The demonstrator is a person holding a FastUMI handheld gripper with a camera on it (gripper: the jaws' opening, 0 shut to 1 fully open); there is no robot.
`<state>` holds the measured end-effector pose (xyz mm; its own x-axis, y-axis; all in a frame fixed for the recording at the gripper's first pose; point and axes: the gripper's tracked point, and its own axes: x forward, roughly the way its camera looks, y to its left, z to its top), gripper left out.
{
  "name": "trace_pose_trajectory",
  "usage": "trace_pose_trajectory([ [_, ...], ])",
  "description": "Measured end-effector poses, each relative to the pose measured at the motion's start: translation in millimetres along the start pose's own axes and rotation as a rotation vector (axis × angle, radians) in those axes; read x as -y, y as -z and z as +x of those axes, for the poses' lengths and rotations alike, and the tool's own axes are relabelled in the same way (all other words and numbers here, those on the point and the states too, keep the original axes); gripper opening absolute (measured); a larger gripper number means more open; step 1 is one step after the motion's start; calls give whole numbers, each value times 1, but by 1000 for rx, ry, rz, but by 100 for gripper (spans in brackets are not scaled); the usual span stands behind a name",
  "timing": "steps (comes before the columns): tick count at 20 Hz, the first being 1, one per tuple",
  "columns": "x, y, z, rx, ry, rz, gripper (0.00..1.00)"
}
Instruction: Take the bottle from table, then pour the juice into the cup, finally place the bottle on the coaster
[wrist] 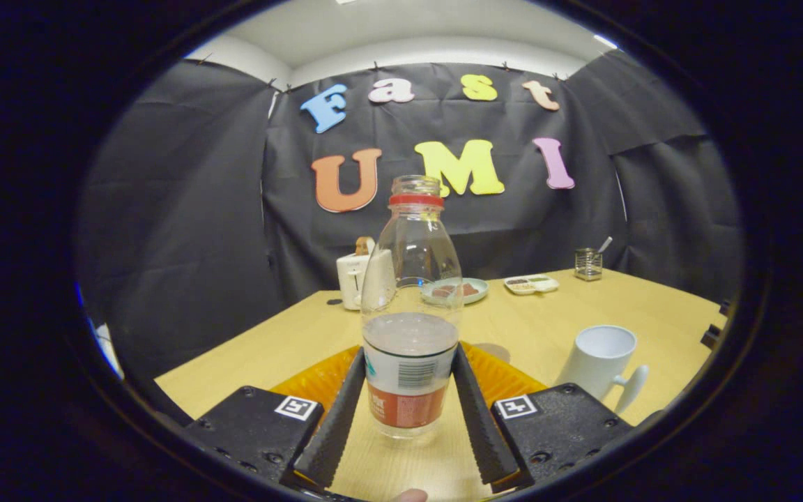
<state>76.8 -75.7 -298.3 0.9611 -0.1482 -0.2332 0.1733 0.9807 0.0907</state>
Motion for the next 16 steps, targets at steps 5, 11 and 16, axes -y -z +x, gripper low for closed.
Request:
trace_pose_trajectory([
  [5,15,-17,-14,2,21,146,78],
  [11,11,-21,-22,-21,-59,353,77],
  [16,36,-18,-17,-75,-27,604,77],
])
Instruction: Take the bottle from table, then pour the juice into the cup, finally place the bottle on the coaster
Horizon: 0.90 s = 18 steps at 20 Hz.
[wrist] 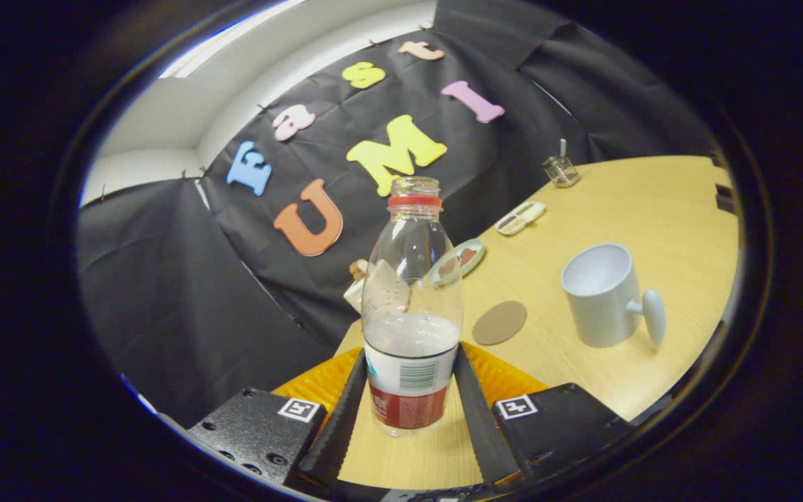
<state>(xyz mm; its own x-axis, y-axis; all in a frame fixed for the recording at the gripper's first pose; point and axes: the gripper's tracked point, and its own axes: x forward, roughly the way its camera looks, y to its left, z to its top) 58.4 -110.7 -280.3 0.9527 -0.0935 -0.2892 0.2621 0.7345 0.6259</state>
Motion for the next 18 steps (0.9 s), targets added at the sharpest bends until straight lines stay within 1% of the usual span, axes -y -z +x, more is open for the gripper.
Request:
trace_pose_trajectory([
  [5,10,-3,6,-20,22,289,77],
  [13,-5,-11,3,-4,-56,663,76],
  [15,-6,-12,4,-2,-66,728,76],
  [18,-6,-14,3,7,-69,763,76],
])
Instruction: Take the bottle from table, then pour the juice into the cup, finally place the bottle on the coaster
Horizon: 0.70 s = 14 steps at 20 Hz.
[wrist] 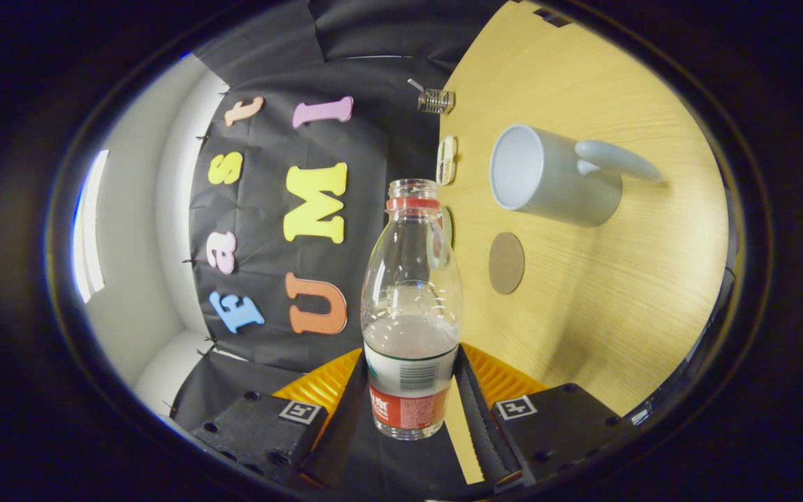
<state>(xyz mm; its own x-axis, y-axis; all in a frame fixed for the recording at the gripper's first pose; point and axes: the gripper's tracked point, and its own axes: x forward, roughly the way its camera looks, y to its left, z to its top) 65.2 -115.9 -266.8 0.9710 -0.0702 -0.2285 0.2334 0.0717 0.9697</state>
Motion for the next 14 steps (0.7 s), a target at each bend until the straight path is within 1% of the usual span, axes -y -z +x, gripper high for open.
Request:
trace_pose_trajectory([
  [4,-2,-7,-3,10,-17,64,76],
  [7,-10,-12,7,12,-22,106,76],
  [11,-9,-16,8,18,-30,154,76],
  [14,-9,-15,11,20,-26,157,76],
])
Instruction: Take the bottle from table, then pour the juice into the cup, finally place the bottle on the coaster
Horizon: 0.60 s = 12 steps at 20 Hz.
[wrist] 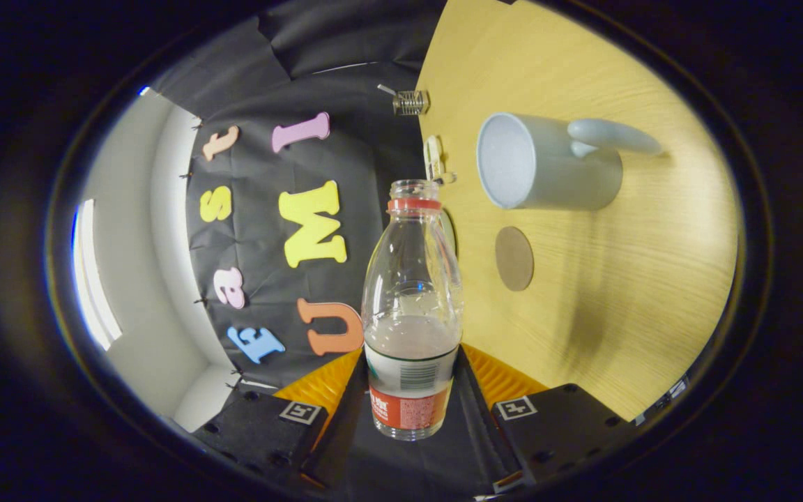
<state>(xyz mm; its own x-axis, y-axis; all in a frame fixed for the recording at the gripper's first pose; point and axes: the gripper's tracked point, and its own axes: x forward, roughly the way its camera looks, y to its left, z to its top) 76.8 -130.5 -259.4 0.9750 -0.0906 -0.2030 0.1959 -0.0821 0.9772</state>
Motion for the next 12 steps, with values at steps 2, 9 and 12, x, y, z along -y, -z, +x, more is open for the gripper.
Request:
trace_pose_trajectory([
  [2,-3,1,1,-2,-4,22,76],
  [9,-18,5,9,-17,-18,53,76],
  [12,-22,6,10,-17,-23,73,76],
])
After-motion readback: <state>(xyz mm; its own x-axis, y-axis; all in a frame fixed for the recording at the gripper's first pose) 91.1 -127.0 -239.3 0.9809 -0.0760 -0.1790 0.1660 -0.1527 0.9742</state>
